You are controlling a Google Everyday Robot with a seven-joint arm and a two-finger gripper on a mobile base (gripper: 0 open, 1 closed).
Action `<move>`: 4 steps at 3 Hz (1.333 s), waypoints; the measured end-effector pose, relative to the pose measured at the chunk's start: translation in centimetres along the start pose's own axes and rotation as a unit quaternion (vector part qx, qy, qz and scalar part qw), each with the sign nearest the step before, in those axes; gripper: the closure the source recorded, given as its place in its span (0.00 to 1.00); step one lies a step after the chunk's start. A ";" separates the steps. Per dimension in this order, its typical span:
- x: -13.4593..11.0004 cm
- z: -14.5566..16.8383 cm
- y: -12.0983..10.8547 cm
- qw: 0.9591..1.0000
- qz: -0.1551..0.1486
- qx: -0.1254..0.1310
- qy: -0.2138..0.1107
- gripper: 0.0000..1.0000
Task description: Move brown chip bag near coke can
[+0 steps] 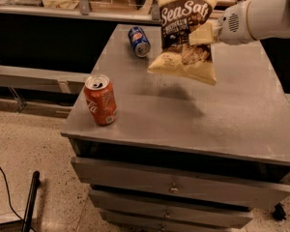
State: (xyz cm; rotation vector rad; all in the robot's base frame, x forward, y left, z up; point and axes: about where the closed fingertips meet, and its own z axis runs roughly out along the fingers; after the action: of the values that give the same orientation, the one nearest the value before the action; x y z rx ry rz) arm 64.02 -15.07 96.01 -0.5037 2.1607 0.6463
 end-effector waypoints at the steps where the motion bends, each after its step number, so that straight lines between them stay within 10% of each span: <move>1: 0.0 0.1 0.3 1.000 -0.002 -0.004 0.001 1.00; 4: 3.0 -0.5 7.0 0.988 -0.082 -0.110 0.069 1.00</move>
Offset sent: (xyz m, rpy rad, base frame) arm -0.0203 0.0342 0.0036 -0.0025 0.0135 0.1812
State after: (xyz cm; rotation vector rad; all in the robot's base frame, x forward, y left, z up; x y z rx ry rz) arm 58.06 -10.21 95.81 -0.8583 2.1589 0.7805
